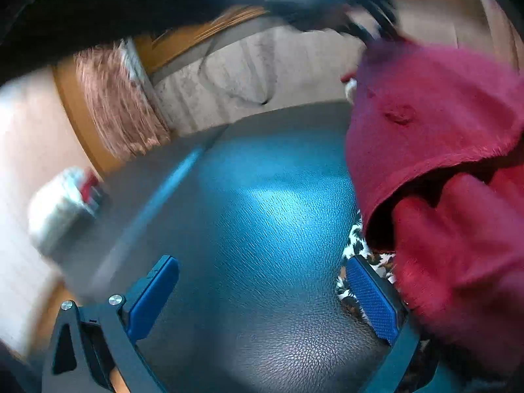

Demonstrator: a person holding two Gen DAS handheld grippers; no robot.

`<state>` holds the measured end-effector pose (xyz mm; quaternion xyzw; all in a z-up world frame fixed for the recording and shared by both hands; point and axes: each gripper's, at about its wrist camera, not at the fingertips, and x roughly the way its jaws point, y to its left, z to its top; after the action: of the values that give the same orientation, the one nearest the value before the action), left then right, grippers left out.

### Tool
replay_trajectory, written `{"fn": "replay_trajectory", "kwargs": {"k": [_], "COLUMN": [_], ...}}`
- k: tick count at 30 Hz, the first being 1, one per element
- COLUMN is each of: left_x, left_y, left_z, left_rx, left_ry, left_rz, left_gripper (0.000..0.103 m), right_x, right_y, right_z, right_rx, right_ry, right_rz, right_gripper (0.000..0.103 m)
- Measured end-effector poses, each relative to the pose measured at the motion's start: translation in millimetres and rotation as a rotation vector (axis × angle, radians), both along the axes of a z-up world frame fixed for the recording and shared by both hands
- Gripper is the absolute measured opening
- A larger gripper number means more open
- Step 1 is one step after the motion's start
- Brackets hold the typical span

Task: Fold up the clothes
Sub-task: 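Grasp the maroon sweatshirt with the left gripper and lift it off the pile, then carry the maroon sweatshirt with the left gripper and lay it on the table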

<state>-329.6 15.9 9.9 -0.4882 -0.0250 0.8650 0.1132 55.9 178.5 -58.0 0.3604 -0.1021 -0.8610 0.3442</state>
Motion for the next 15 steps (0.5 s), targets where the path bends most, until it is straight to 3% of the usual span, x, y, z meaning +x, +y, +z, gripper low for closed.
{"fn": "replay_trajectory", "kwargs": {"k": [3, 6, 9, 12, 15], "left_x": [24, 49, 80, 113, 150], "left_y": [-31, -58, -84, -112, -134], "left_z": [11, 13, 12, 8, -5], "left_rx": [0.112, 0.191, 0.277, 0.364, 0.396], "left_ry": [0.033, 0.051, 0.063, 0.070, 0.067], "left_rz": [0.026, 0.051, 0.094, 0.145, 0.195], "left_gripper": [0.015, 0.015, 0.015, 0.015, 0.015], "right_x": [-9, -22, -37, -38, -33], "right_y": [43, 65, 79, 74, 56], "right_z": [32, 39, 25, 18, 17], "right_rx": [-0.156, -0.158, -0.193, -0.175, -0.111], "right_ry": [0.028, 0.043, -0.030, -0.048, -0.050], "right_rz": [-0.144, -0.271, -0.352, -0.371, -0.352], "right_gripper": [0.103, 0.103, 0.103, 0.103, 0.103]}}
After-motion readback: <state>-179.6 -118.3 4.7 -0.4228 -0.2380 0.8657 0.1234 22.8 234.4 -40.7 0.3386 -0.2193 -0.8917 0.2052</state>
